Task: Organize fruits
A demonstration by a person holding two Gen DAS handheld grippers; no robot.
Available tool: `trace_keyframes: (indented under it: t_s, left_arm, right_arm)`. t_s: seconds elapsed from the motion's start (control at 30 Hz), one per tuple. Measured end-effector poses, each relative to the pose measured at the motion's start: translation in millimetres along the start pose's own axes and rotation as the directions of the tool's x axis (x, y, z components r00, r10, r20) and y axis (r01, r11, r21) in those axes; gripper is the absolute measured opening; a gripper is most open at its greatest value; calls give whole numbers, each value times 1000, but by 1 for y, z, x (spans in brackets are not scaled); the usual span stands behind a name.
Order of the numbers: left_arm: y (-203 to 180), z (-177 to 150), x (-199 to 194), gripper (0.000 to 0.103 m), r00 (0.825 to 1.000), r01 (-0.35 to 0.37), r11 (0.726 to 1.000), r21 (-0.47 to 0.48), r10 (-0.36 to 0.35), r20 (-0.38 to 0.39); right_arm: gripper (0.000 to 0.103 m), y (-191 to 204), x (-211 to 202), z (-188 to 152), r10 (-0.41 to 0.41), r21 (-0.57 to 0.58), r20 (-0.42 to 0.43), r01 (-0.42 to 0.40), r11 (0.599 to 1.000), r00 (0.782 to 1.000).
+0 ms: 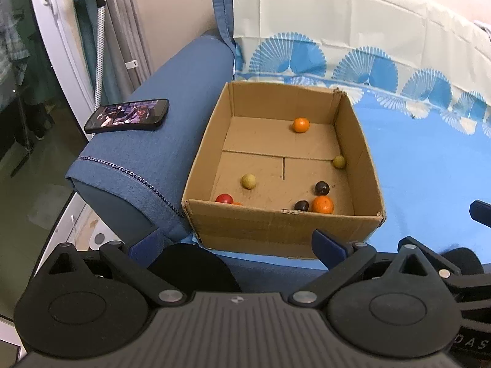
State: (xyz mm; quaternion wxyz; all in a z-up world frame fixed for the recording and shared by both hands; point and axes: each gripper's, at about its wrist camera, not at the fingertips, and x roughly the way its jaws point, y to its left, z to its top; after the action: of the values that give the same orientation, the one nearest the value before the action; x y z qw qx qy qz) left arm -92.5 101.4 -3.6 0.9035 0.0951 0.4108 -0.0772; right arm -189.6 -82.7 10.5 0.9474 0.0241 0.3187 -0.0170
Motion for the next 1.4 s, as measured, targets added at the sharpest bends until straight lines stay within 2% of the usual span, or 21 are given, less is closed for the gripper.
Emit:
trace_keyframes:
  t_s: [0.1,0.3,1.4]
  left_arm:
    - [-1,-1,4,103,1000,1,1000,-1,-1,-2]
    - [-5,-2,6,103,999,-49,999,18,49,19]
    - [-4,-3,6,103,998,-64,997,31,64,8]
  right_arm:
    - [102,1,3,-1,2,-12,-3,-2,1000,1000]
    - [102,0,6,-3,6,-8,-12,-6,1000,1000]
    - [102,-2,6,-4,12,0,-12,-12,1000,1000]
